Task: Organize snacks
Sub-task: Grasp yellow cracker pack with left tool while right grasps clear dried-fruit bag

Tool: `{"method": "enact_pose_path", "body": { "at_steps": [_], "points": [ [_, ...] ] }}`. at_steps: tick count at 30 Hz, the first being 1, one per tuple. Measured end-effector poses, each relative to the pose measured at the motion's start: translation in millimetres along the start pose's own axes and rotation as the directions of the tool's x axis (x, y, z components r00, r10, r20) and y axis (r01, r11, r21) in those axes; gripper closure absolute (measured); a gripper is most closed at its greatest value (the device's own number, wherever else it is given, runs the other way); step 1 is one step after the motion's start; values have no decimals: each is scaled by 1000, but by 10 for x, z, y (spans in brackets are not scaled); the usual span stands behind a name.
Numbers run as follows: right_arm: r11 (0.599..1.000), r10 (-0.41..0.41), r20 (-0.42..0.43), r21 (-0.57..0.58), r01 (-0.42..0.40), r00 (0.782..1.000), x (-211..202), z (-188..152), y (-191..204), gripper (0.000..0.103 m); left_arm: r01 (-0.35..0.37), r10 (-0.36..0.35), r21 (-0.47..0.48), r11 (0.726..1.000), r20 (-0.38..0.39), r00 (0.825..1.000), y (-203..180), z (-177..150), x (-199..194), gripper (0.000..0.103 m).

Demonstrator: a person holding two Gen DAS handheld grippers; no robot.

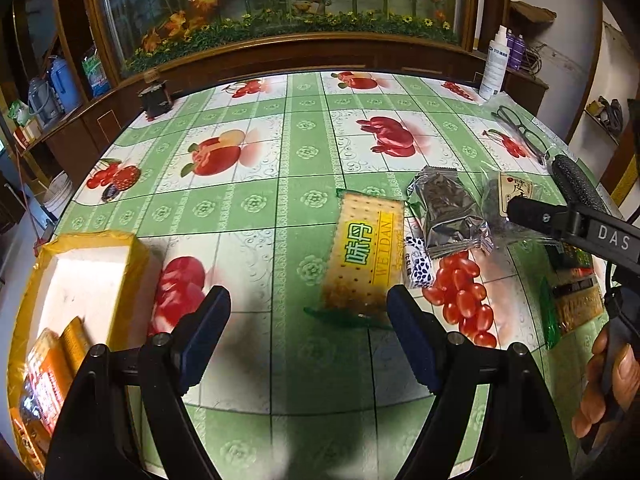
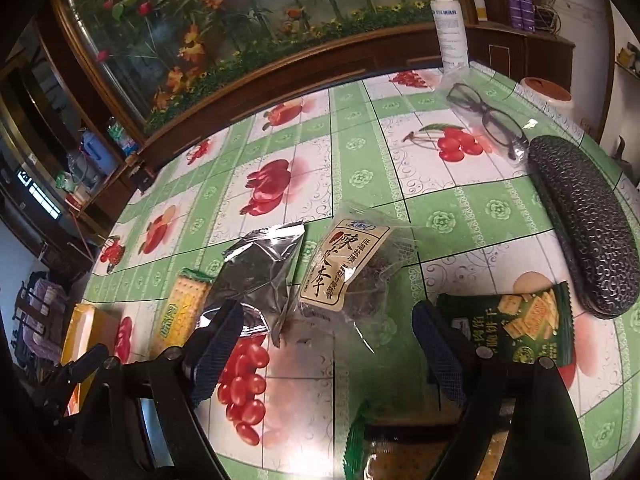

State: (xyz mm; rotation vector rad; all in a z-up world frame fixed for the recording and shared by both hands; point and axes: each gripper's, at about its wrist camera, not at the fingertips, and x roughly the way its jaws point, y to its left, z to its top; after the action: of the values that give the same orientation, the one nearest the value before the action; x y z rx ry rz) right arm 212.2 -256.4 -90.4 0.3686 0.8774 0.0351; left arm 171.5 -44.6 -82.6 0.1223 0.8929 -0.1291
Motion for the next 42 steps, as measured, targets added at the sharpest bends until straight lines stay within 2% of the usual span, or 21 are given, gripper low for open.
{"method": "enact_pose_path", "body": {
  "at_steps": [8, 14, 16, 19, 21, 26, 28, 33, 35, 38, 40, 41, 42],
  "points": [
    [999, -26, -31, 19, 27, 999, 245, 71, 3, 15, 4, -4, 20, 1000, 1, 1000, -92, 133, 223, 21],
    [996, -84, -22, -26, 84, 996, 311, 94, 49, 15, 10, -10, 19, 1000, 20, 1000, -98, 192, 289, 21],
    [994, -104, -22, -40, 103, 994, 336, 107, 68, 15, 33, -33, 28, 999, 11, 999, -121, 213, 305, 21],
    [995, -93, -17, -33, 93, 995, 332, 113, 52, 15, 113, -114, 67, 991, 14, 993, -193, 195, 312, 21],
    [995, -97, -12, -39, 97, 995, 340, 114, 51, 15, 87, -88, 87, 992, 14, 996, -236, 180, 344, 19],
    [993, -104, -6, -57, 103, 995, 349, 116, 65, 15, 133, -133, 35, 990, 1, 991, -147, 203, 397, 19],
    [993, -104, -5, -60, 103, 995, 353, 116, 68, 15, 121, -122, 26, 992, 0, 993, -106, 213, 402, 19],
    [994, -95, -2, -54, 95, 995, 357, 115, 64, 14, 145, -145, -4, 989, -22, 989, 6, 230, 462, 19],
    [993, -97, 1, -61, 97, 995, 364, 114, 73, 14, 122, -122, 1, 993, -61, 991, -4, 224, 551, 20],
    [992, -99, 3, -72, 99, 995, 370, 112, 85, 14, 88, -86, 41, 995, -60, 994, -69, 244, 567, 18],
    [989, -113, 4, -99, 113, 994, 385, 110, 114, 17, 91, -88, 37, 995, -64, 994, -57, 245, 577, 18],
    [986, -124, 7, -112, 124, 992, 390, 104, 128, 22, 93, -91, 32, 995, -62, 994, -41, 242, 572, 22],
    [982, -139, 12, -129, 139, 990, 393, 99, 143, 30, 92, -90, 32, 995, -57, 994, -30, 236, 559, 32]
  ]
}}
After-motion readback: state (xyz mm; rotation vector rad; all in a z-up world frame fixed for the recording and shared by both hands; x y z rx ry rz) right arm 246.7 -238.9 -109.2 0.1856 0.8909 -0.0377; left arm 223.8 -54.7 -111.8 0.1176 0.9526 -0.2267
